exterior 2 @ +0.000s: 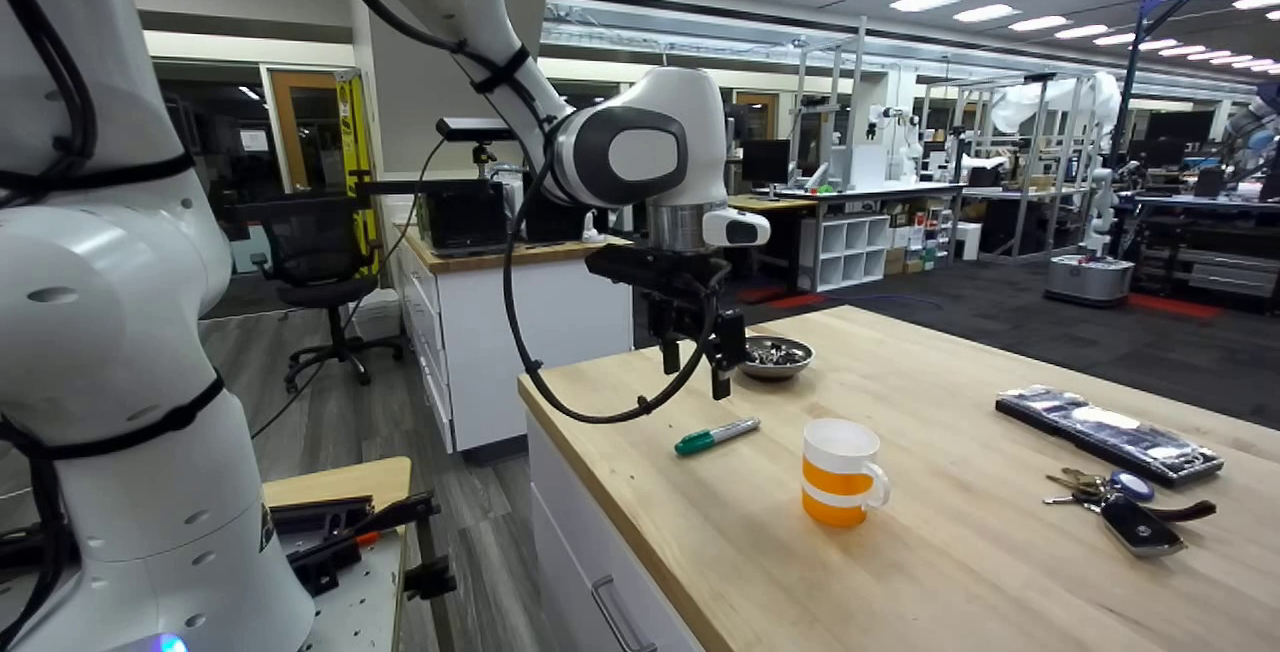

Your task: Place the marker in the mug

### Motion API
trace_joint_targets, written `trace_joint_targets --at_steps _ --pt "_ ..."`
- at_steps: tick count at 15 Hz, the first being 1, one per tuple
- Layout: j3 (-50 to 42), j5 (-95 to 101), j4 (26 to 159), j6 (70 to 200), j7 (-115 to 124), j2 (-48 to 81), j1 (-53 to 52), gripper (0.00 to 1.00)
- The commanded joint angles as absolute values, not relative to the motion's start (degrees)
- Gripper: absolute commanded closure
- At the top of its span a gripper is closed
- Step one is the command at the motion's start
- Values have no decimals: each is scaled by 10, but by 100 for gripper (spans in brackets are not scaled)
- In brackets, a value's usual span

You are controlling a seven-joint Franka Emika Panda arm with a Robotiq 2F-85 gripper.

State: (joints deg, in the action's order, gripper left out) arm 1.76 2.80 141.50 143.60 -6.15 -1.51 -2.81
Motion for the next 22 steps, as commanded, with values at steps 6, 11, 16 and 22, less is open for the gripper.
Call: trace_joint_targets --at_steps 6,11,16,22 --pt "20 21 1409 1491 -97 37 -23 0" --pt "25 21 1404 1504 -104 62 -24 0" --pt "31 20 1395 1514 -106 87 -24 0" --pt "34 20 1386 1528 -107 113 -21 0"
